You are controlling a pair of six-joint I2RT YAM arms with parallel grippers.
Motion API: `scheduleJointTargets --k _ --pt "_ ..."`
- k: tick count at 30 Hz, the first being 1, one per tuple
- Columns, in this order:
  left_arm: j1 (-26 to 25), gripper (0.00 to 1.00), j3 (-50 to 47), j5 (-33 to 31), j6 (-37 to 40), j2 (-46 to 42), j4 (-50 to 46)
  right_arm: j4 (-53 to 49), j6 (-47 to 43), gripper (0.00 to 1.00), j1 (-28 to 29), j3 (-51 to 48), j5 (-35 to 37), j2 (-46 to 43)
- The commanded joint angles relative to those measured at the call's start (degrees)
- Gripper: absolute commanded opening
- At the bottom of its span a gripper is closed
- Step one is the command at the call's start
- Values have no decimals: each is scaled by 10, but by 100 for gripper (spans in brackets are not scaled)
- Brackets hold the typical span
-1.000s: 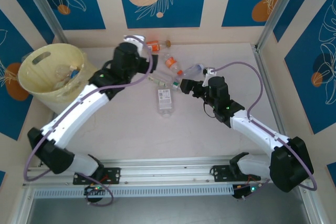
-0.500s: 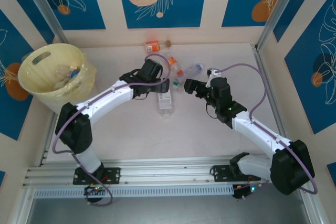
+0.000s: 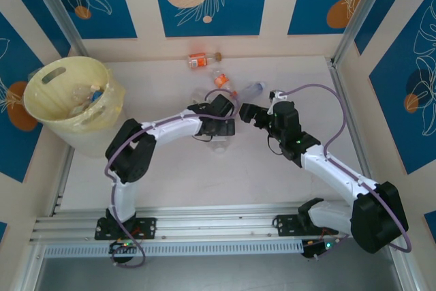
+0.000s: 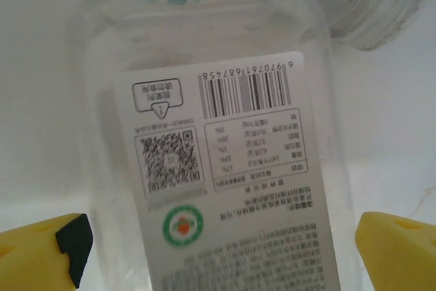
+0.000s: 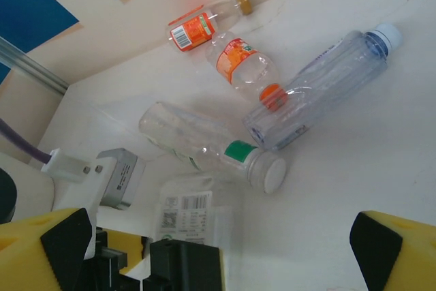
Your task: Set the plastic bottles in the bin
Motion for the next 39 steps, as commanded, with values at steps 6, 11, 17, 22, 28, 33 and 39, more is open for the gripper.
scheduleJointTargets --k 6,11,17,22,28,33,39 --pt "-1 100 46 -45 -8 63 -25 -11 8 100 -5 -13 21 -28" --pt "5 100 44 -36 -7 63 -29 -14 6 100 -7 -17 24 -38" --pt "5 100 -27 2 22 -14 32 -14 9 100 -10 -21 24 -38" --pt "5 100 -18 -22 66 -6 0 -8 13 100 -12 -23 22 -34" --pt "7 100 86 -100 111 84 -92 -16 15 100 -11 -23 21 -41" --pt "7 100 102 -108 127 99 -93 -18 14 100 -14 -35 33 -56" --pt "7 86 106 -88 132 100 -95 -17 17 100 -15 -39 34 -58"
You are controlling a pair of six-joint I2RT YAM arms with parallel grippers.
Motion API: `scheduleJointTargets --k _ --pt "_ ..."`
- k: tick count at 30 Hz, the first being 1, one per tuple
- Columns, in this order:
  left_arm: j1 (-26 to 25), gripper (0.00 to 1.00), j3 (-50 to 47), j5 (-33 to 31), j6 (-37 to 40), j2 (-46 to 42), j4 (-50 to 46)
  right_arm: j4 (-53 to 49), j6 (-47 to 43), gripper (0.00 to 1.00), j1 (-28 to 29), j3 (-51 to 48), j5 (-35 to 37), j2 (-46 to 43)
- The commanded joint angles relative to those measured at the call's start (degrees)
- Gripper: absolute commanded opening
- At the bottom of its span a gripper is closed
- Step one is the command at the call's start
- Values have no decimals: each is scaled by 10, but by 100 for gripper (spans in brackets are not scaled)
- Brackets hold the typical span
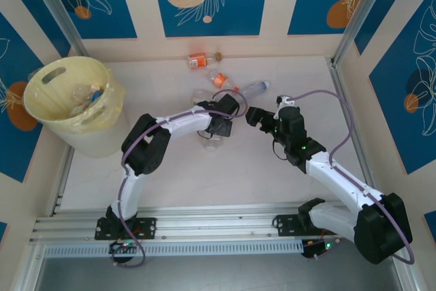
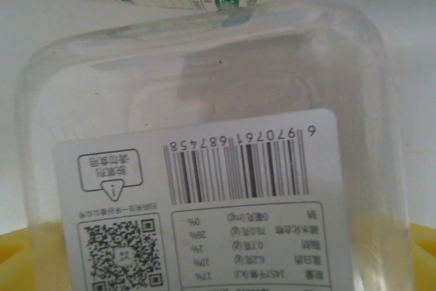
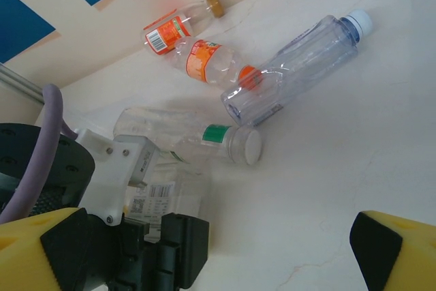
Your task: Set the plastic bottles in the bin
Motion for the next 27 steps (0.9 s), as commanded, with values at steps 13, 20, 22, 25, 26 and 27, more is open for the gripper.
scheduleJointTargets --k 13,20,22,25,26,27 --pt "4 68 -56 69 58 -88 40 11 9 100 -4 -2 7 -1" --pt "20 64 -98 130 66 -149 82 36 -17 100 -4 -2 -35 2" --pt "28 64 -108 142 66 -164 89 44 -29 100 -4 0 -56 3" --pt "40 64 -117 154 68 -192 90 58 -51 100 -2 1 -81 3" --pt "45 64 -119 156 70 -203 89 65 -62 100 -1 1 -90 1" --pt "50 64 -120 159 74 -215 86 71 -71 100 0 1 -99 0"
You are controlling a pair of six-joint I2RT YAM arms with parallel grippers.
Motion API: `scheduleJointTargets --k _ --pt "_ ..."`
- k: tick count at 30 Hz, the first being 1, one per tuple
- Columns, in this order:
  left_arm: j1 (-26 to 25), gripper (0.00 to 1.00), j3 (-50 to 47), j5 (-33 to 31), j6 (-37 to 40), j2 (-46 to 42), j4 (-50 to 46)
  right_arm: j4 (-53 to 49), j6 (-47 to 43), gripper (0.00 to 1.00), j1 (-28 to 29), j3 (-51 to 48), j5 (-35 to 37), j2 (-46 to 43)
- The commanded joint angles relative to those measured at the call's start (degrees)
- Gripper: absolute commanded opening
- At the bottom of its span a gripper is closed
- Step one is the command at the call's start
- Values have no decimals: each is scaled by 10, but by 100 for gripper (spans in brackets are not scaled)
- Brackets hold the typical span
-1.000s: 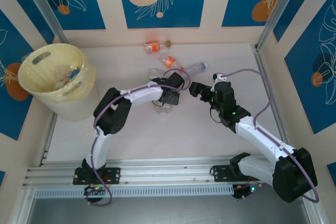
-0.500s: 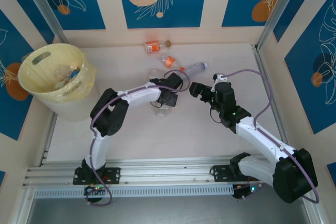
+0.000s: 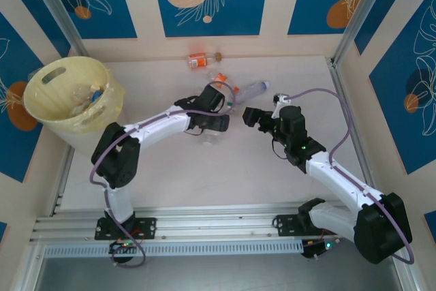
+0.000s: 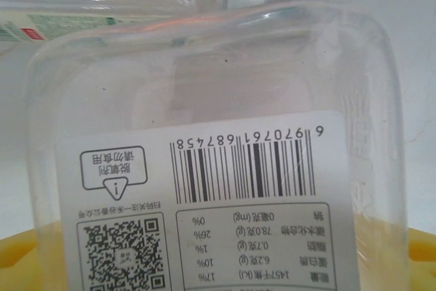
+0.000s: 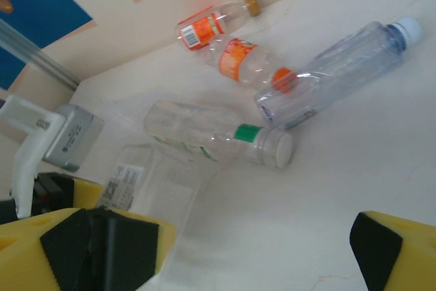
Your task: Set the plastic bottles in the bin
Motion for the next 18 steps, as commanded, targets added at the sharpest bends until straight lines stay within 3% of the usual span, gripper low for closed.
scheduleJointTargets --k 1,8,18 --pt "20 64 -8 27 17 -50 8 43 -46 100 3 1 -48 -1" --pt "56 65 -8 43 45 -138 -9 101 -140 99 14 -5 -138 -19" --pt "116 63 13 69 57 -225 -30 136 -196 99 36 -1 -185 -28"
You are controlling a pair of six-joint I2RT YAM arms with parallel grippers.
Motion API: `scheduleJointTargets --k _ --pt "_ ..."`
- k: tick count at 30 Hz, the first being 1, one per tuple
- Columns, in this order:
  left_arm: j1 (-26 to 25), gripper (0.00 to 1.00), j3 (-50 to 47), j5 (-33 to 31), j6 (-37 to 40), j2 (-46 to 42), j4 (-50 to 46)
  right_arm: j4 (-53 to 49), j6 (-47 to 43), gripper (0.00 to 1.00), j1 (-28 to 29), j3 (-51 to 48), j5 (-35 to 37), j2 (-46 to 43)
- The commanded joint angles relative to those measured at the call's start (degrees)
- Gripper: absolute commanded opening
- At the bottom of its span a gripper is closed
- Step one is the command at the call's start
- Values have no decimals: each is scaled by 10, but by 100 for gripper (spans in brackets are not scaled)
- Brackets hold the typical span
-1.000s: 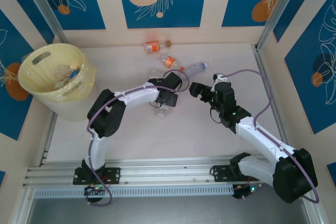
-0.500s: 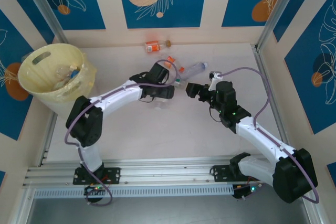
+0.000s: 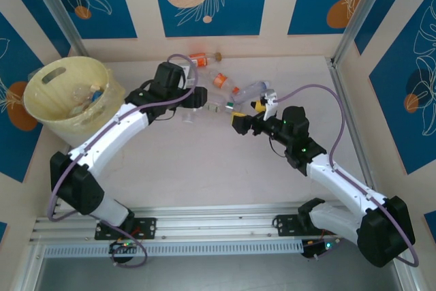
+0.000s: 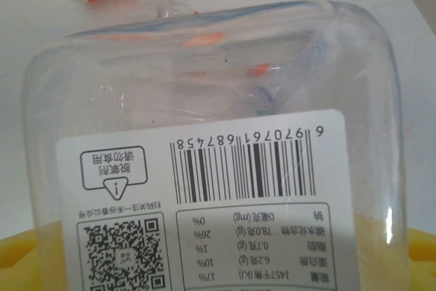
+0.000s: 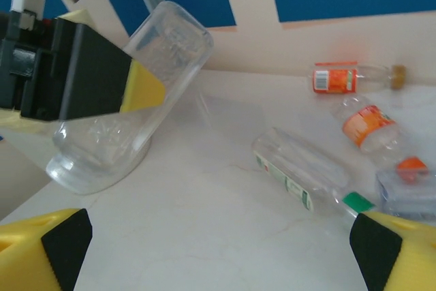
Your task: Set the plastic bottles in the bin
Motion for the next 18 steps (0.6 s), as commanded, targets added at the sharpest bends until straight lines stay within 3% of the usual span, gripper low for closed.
scheduleJointTargets --k 1,7,12,18 --pt "14 63 23 1 22 -38 -21 30 -35 100 9 0 -23 -8" --pt "16 63 65 -38 69 -81 -21 40 -39 100 14 2 -21 -2" --pt "16 63 129 -207 121 -80 -66 38 -39 99 17 8 -22 3" --pt "26 63 155 -344 175 -102 -35 27 -38 99 18 16 -26 19"
